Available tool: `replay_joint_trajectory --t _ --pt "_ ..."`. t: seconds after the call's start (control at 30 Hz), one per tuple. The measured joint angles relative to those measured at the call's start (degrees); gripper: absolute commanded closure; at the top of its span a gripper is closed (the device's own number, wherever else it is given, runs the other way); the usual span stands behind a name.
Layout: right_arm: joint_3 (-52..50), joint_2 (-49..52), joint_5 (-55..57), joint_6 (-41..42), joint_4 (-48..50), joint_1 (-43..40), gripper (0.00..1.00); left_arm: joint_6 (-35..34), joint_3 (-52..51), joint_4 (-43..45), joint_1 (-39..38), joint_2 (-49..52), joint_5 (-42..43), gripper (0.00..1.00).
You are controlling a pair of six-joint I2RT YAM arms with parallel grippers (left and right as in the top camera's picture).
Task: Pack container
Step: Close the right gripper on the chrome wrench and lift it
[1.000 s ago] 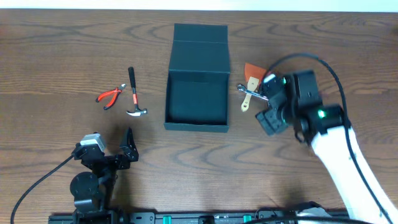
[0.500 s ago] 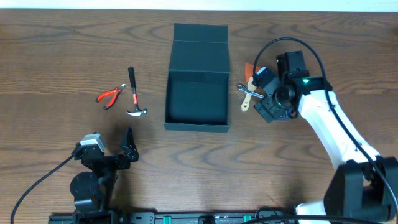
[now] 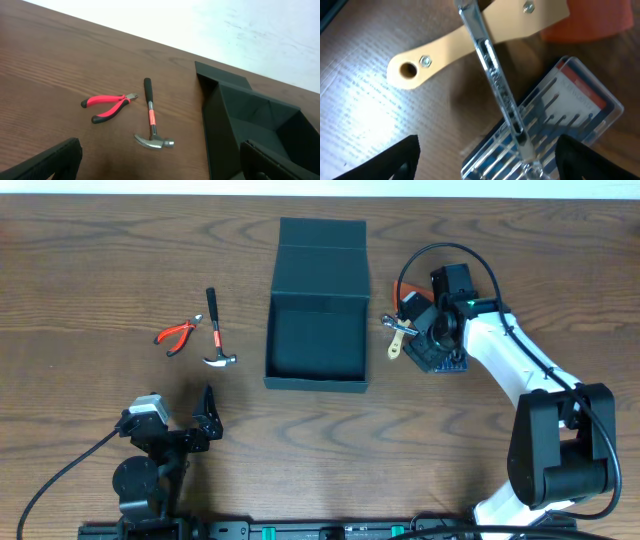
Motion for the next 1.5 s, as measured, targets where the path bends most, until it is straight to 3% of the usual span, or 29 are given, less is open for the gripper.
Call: replay_joint_trajectory --t 0.4,0.53,0.97,1.1,1.5 --pt "0.09 1.25 -4.17 -0.46 6.45 0.92 0.35 0.0 0.0 0.0 0.0 0.0 0.0 0.01" --pt "0.09 3.3 -4.98 -1.03 6.73 0.96 0.43 0.02 0.0 0.0 0.0 0.0 0.0 0.01" --pt "0.11 5.73 -5.16 -1.33 7.41 0.11 0.5 0.02 0.0 0.0 0.0 0.0 0.0 0.02" --pt "0.11 7.58 -4.94 -1.49 7.87 -0.15 0.57 0.02 0.0 0.0 0.0 0.0 0.0 0.02" --pt "0.15 7.69 -4.74 -1.88 9.46 -0.37 0.93 0.0 0.0 0.0 0.0 0.0 0.0 0.02"
